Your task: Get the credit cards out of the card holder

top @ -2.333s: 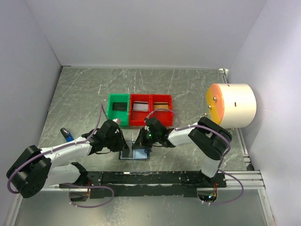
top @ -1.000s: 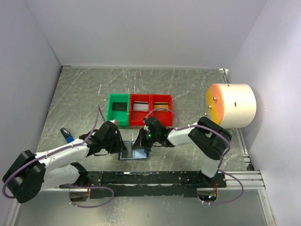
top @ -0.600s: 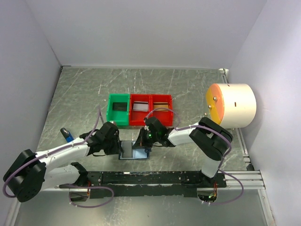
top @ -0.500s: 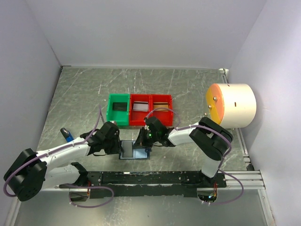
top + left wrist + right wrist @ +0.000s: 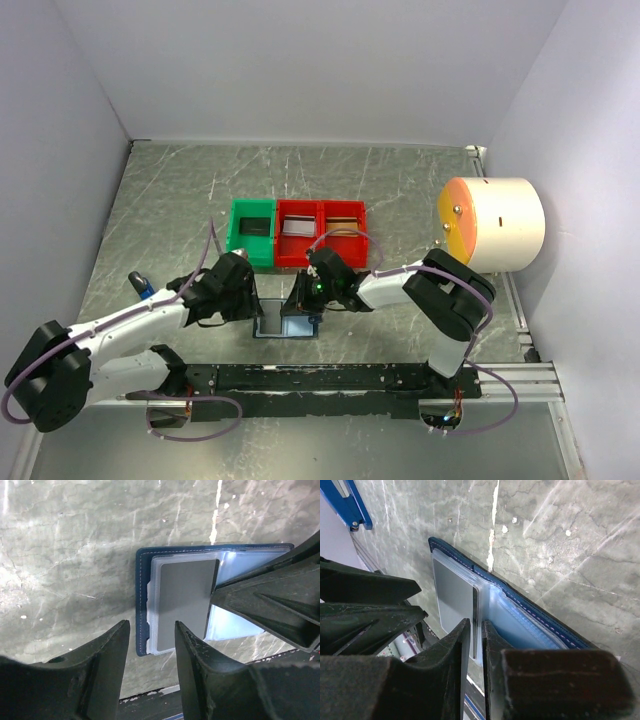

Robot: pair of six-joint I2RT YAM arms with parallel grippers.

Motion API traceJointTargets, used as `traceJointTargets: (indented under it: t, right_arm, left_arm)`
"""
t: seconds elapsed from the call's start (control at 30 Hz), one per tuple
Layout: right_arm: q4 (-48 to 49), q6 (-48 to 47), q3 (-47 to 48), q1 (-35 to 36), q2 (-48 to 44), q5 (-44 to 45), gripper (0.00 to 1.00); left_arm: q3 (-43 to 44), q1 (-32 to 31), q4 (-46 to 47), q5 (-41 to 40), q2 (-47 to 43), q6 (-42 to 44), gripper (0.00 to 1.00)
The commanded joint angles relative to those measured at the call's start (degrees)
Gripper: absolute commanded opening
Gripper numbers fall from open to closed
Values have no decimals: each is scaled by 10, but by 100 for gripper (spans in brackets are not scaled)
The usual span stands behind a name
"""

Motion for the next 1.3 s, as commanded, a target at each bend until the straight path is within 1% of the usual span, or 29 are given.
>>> traceJointTargets:
  t: [0.0,0.1,0.27,0.4,0.5,0.63,0.77,0.8,0.9,0.97,1.17,1.27]
  right_arm:
    - [-21,-5,-6,-1,-7,16,17]
    - [-20,-4,-5,-1,-5,15,17]
    - [-19,-3,-2,-1,-4,10,17]
    - [-4,6,-7,-1,3,-1,20]
    - [17,18,-13,-1,8,-9,21]
    - [42,22,-17,-1,14,-22,21]
    - [48,11,-10,0,19,-29,19]
    - [37,6,-8,0,16,-22,17]
    - [5,-15,-6,2,-9,13,4]
    - [-5,-24,-9,2,-23,23,0]
    - [-33,-23,-20,-3,-45,46,0]
    - [-43,-22,-23,-6,-47,50,0]
  left_arm:
    - [3,-5,41,25,-5,16,50]
    - [-17,-5,79,47,17,8,42]
    - [-33,-4,84,47,49,7,30]
    - [-46,-6,99,58,47,7,23]
    - [-48,-6,91,53,45,7,19]
    - [-51,-5,81,49,44,8,17]
    - [-54,-5,83,54,41,8,16]
    - [-54,-5,84,55,40,9,15]
    - [-53,-5,83,54,37,10,13]
    - [-53,-6,82,51,35,9,12]
    - [-54,-6,77,43,28,6,7]
    - [-53,-6,75,42,24,5,7]
